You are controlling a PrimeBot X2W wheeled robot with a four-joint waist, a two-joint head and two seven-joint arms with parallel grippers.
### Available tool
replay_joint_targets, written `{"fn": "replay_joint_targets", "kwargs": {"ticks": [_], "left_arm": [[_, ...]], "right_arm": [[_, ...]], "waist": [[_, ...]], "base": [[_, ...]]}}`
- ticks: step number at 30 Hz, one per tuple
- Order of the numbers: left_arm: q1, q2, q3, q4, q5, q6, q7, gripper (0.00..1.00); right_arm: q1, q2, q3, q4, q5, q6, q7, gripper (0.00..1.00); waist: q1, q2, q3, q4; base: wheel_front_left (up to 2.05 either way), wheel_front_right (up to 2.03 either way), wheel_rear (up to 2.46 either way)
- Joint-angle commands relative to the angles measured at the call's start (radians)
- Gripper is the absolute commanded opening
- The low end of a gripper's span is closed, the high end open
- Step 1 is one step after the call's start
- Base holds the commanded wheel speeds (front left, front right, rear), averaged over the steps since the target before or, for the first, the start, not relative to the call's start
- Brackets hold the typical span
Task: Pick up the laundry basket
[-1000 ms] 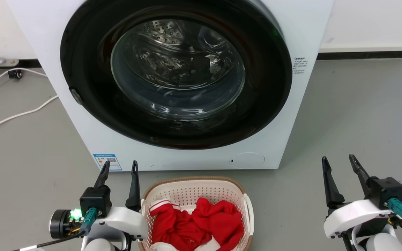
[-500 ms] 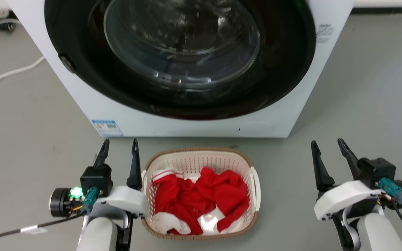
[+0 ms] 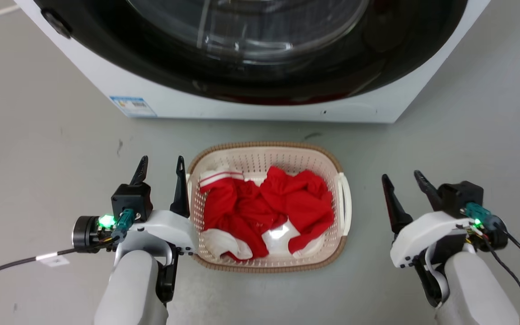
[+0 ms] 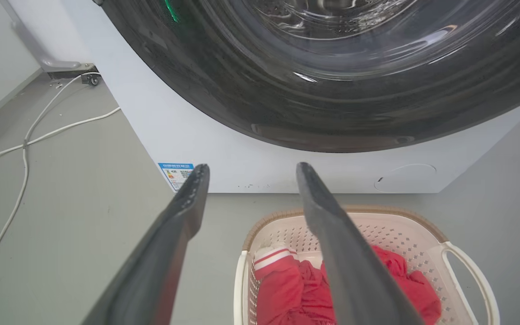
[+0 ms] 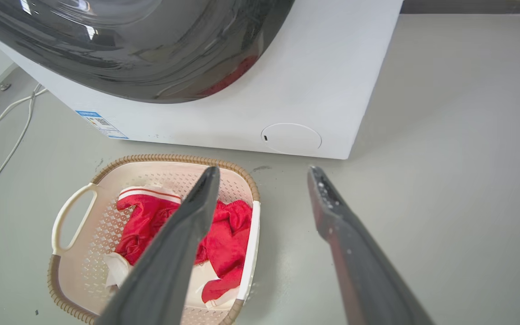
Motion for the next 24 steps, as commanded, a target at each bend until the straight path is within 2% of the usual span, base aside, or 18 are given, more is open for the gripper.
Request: {"fn": "replay_joint_targets", "kwargs": {"ticks": [1, 8, 16, 24], "left_arm": [[-0.023, -0.001, 0.0, 0.016, -0.007, -0.004, -0.003, 1.0], [-0.101, -0.002, -0.002, 0.148, -0.023, -0.016, -0.003, 1.0], [-0.208, 0.015, 0.011, 0.343, -0.045, -0.054, -0.003, 1.0], [-0.338, 0.031, 0.003, 0.542, -0.061, -0.084, 0.019, 1.0]], "right_arm": [[-0.028, 0.002, 0.004, 0.015, 0.002, 0.0, 0.001, 1.0], [-0.118, 0.001, 0.036, 0.151, 0.014, 0.0, 0.06, 1.0], [-0.231, -0.009, 0.089, 0.314, 0.055, 0.0, 0.146, 1.0], [-0.351, -0.019, 0.163, 0.449, 0.094, 0.0, 0.179, 1.0]], "waist": [[-0.0002, 0.0, 0.042, 0.004], [-0.0002, 0.0, 0.122, 0.005], [-0.0002, 0.0, 0.187, 0.003], [-0.0002, 0.0, 0.246, 0.009]], "base": [[0.0, 0.0, 0.0], [0.0, 0.0, 0.0], [0.0, 0.0, 0.0], [0.0, 0.0, 0.0]]}}
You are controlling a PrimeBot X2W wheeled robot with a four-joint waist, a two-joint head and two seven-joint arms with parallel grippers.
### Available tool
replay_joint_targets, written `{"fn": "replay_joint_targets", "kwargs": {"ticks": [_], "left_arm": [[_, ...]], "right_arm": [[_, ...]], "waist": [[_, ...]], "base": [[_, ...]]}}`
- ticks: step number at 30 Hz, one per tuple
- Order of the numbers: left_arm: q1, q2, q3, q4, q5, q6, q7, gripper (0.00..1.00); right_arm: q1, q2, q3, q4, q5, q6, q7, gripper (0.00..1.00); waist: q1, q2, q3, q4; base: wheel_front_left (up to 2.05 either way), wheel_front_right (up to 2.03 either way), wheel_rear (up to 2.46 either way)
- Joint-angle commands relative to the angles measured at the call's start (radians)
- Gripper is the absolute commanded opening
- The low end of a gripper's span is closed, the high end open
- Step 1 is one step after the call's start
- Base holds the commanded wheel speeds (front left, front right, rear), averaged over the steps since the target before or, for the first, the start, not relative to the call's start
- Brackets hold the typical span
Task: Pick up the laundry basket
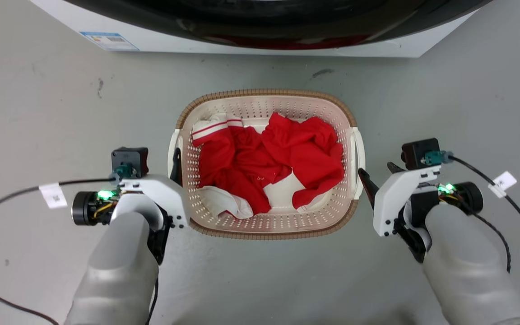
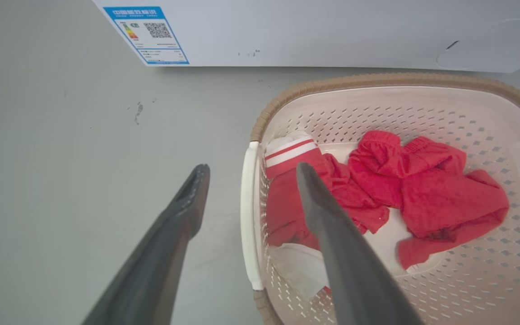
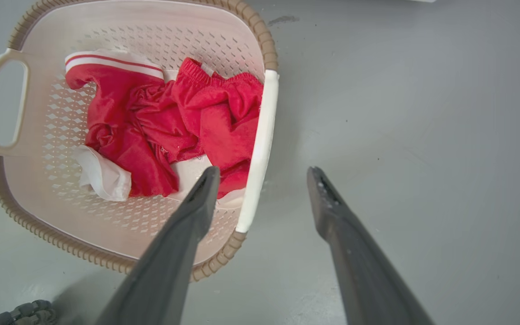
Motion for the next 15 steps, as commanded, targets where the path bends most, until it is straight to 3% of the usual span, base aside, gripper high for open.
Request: {"fn": "replay_joint_targets", "kwargs": {"ticks": [1, 15], "left_arm": [[-0.032, 0.004, -0.003, 0.025, -0.006, -0.007, 0.008, 1.0], [-0.181, 0.017, -0.014, 0.222, -0.04, -0.037, 0.043, 1.0]], "right_arm": [[-0.035, -0.007, 0.013, 0.019, 0.011, 0.0, 0.005, 1.0], [-0.209, -0.025, 0.109, 0.21, 0.043, 0.0, 0.004, 1.0]], "waist": [[-0.0001, 0.0, 0.021, 0.004], [-0.0001, 0.0, 0.143, 0.015]], "base": [[0.0, 0.0, 0.0], [0.0, 0.0, 0.0]]}}
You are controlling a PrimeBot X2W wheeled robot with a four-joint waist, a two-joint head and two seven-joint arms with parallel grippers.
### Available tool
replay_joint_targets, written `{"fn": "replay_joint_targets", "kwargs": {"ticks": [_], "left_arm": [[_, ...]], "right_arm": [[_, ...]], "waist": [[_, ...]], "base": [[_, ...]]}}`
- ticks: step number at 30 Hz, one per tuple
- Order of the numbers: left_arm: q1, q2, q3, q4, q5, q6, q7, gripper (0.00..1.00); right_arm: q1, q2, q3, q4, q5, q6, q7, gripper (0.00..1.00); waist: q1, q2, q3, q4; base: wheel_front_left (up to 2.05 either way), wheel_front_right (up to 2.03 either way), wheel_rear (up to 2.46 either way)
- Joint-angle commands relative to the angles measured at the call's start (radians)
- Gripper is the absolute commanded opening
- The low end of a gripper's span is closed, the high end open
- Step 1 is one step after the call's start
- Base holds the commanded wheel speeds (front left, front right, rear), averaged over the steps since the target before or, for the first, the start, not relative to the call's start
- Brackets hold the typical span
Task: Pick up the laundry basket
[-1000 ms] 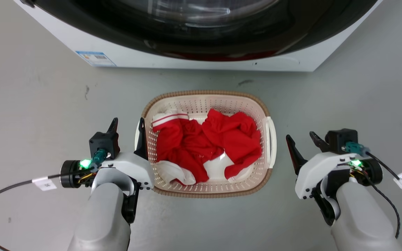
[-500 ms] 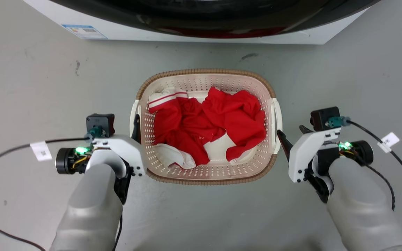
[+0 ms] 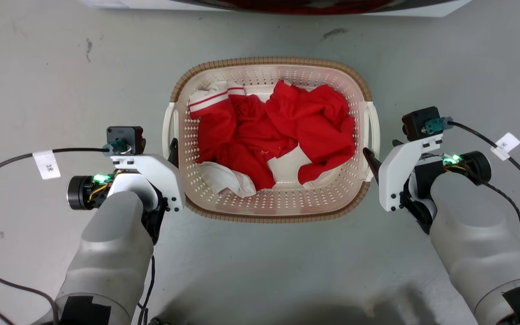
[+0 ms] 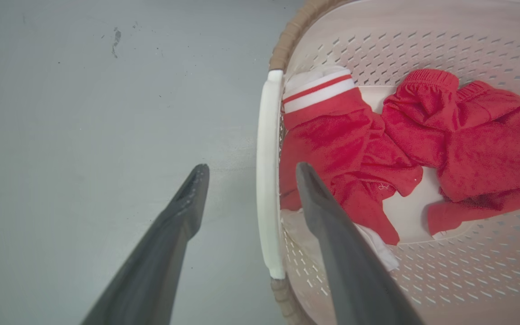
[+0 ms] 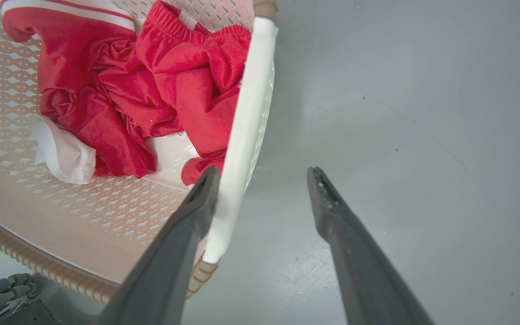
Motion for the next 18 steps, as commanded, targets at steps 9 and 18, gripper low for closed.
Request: {"fn": "replay_joint_targets", "kwargs": {"ticks": [9, 18], "left_arm": [[-0.059, -0.004, -0.012, 0.026, -0.014, -0.002, -0.006, 1.0], [-0.083, -0.001, -0.021, 0.041, -0.034, -0.023, 0.01, 0.0]], "right_arm": [[-0.055, 0.002, 0.036, 0.045, 0.041, -0.001, 0.001, 1.0], [-0.083, 0.011, 0.091, 0.061, 0.084, -0.001, 0.023, 0.0]], "waist": [[-0.0001, 0.0, 0.053, 0.014], [-0.0001, 0.0, 0.084, 0.017]], "base": [[0.0, 0.0, 0.0], [0.0, 0.0, 0.0]]}}
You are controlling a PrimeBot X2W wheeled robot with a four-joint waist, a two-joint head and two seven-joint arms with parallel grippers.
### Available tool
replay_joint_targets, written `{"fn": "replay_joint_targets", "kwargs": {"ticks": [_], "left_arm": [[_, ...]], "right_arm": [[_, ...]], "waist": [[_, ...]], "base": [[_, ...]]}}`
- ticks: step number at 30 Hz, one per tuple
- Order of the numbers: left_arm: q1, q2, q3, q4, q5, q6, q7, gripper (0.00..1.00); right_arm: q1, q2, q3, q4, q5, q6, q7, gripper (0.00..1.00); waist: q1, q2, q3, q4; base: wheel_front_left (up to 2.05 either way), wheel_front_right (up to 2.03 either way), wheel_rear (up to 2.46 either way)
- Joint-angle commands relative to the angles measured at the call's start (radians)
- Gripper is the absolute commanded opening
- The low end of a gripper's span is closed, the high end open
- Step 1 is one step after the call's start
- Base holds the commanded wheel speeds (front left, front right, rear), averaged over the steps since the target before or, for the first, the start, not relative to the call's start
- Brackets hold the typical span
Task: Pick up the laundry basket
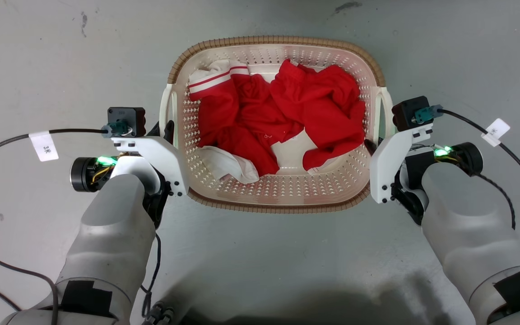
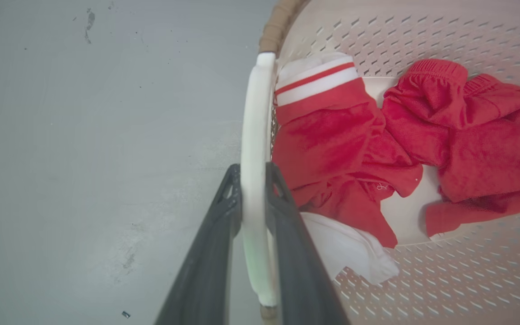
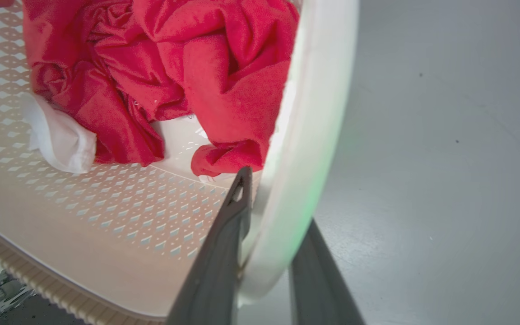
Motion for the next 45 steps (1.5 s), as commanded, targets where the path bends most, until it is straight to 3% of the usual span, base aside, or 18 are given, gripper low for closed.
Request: {"fn": "replay_joint_targets", "kwargs": {"ticks": [1, 19, 29, 45], "left_arm": [[-0.009, 0.004, -0.002, 0.005, -0.001, 0.003, 0.002, 0.0], [0.009, -0.007, -0.026, 0.012, -0.032, -0.011, 0.038, 0.0], [0.043, -0.017, -0.043, 0.013, -0.05, -0.018, 0.082, 0.0], [0.123, -0.03, -0.069, 0.013, -0.092, -0.031, 0.241, 0.0]], "right_arm": [[-0.02, -0.009, 0.004, 0.005, 0.005, -0.002, 0.003, 0.0], [-0.006, -0.02, 0.111, -0.007, 0.127, -0.001, 0.044, 0.0], [0.04, -0.024, 0.175, -0.019, 0.215, 0.0, 0.122, 0.0], [0.143, -0.039, 0.274, -0.051, 0.375, 0.0, 0.306, 0.0]], "waist": [[0.0, 0.0, 0.002, 0.001], [0.0, 0.0, -0.051, -0.009], [0.0, 0.0, -0.185, -0.035], [0.0, 0.0, -0.416, -0.059]], "base": [[0.0, 0.0, 0.0], [0.0, 0.0, 0.0], [0.0, 0.0, 0.0], [0.0, 0.0, 0.0]]}}
